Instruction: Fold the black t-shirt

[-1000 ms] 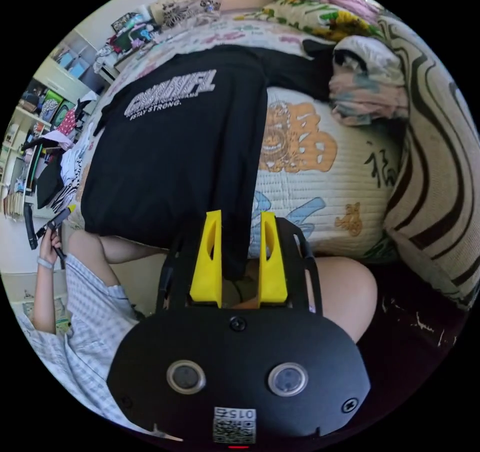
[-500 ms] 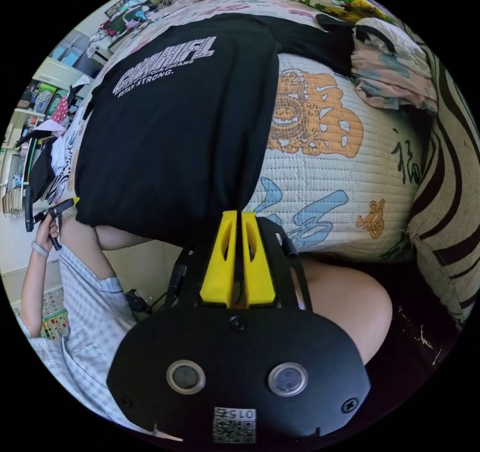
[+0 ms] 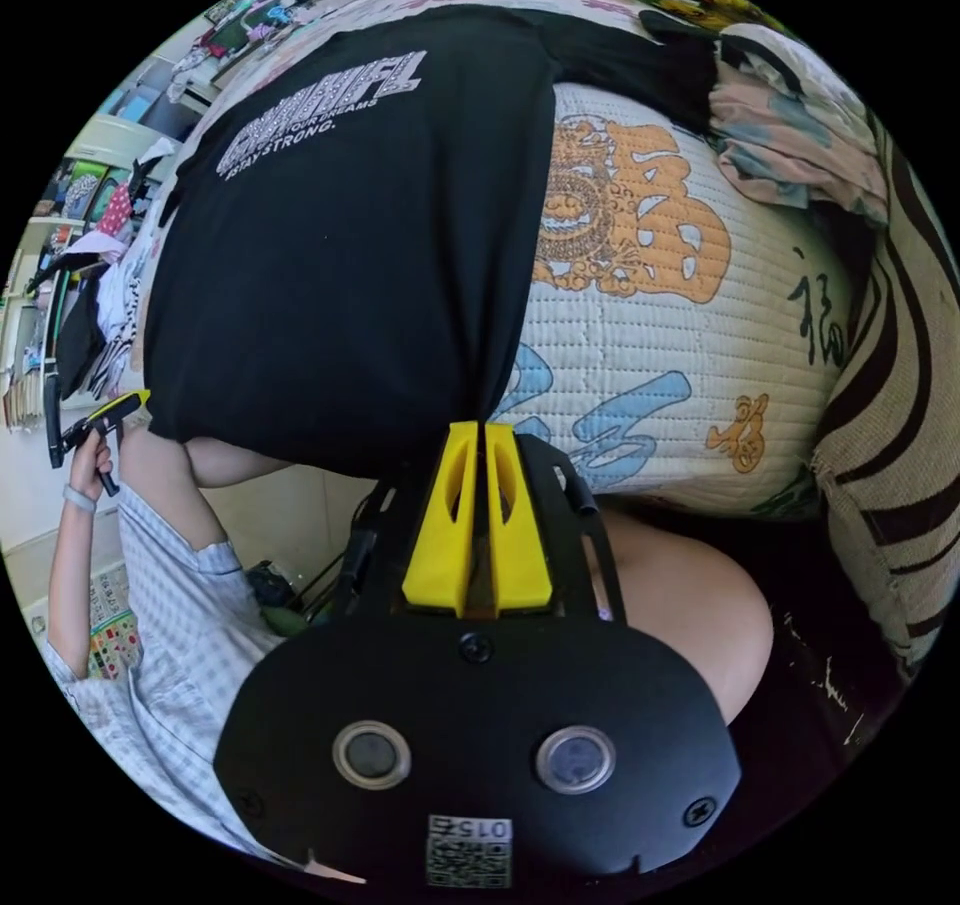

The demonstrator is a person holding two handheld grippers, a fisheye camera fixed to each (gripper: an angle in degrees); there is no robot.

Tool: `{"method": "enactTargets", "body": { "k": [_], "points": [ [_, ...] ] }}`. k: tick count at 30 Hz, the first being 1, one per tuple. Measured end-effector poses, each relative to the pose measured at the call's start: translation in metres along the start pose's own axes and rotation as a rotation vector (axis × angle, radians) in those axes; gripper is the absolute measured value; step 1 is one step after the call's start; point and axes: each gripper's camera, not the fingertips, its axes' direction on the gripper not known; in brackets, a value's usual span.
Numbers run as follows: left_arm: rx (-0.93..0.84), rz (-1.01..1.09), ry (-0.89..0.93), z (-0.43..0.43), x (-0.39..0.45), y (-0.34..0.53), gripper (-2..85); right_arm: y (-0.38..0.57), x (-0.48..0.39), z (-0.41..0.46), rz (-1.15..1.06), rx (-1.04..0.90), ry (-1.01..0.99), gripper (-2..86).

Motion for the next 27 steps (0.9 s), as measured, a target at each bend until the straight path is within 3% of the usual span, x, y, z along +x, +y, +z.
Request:
{"method": "enactTargets", "body": {
  "k": [14,27],
  "points": [
    [-0.041,0.125,-0.224,0.025,0.069,-0.009,1.6,0.026,0.035,-0.033,0.087,0.030,-0.110,0.3],
    [-0.043,0.028,-0.089,0.040,0.076,-0.009,0.1,0.053,0.044,-0.076,0.091,0.104,-0.088,0.2]
  ]
}}
